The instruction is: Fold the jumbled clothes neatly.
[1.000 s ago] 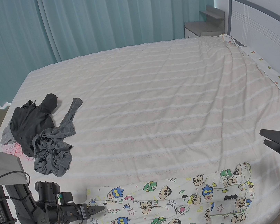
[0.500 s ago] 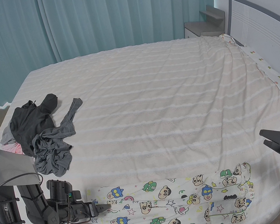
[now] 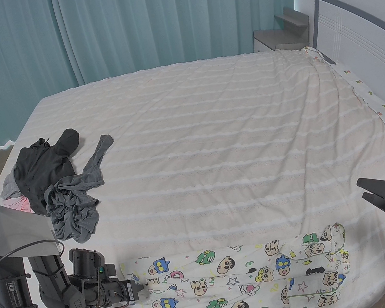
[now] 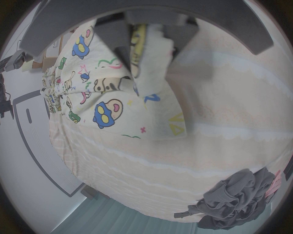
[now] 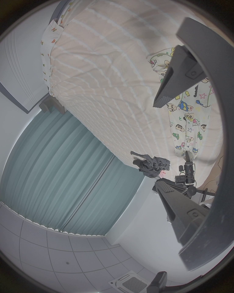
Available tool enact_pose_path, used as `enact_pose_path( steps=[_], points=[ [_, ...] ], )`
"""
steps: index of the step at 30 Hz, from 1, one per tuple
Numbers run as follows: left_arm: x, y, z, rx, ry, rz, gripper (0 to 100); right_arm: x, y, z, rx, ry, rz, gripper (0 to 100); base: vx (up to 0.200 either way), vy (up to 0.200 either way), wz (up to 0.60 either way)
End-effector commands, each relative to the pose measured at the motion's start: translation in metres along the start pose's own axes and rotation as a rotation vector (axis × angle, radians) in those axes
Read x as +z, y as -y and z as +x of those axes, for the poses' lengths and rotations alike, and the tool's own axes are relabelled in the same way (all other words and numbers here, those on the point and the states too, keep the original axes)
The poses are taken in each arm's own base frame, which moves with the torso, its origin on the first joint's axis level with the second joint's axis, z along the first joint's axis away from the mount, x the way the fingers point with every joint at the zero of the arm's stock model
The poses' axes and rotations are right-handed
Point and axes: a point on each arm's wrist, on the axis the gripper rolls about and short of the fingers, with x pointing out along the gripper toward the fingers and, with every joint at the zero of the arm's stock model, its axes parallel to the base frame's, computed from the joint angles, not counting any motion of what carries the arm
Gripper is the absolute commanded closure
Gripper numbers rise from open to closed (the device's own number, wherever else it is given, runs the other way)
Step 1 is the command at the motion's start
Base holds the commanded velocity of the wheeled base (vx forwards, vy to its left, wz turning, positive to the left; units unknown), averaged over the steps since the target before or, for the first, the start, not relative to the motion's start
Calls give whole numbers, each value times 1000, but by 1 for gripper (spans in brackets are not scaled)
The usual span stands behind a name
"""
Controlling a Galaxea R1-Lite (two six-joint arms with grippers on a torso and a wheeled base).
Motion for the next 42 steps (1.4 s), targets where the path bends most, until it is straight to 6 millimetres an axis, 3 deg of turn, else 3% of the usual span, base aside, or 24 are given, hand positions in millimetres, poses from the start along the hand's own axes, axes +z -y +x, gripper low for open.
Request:
enact_pose_path(
  steps=[1,13,32,42],
  points=[
    [-1,0,0,-2,-3,0,100,0,0,0,2,-1,-1,0,0,0,0],
    [5,7,-28,-9,57,6,100,0,-1,-1,5,4,-3,0,0,0,0],
    [8,-24,-65,11,135,-105,100,1,-1,-1,8,7,-5,0,0,0,0],
    [6,-31,-67,18,133,-131,100,1,-1,-1,8,7,-5,0,0,0,0]
  ],
)
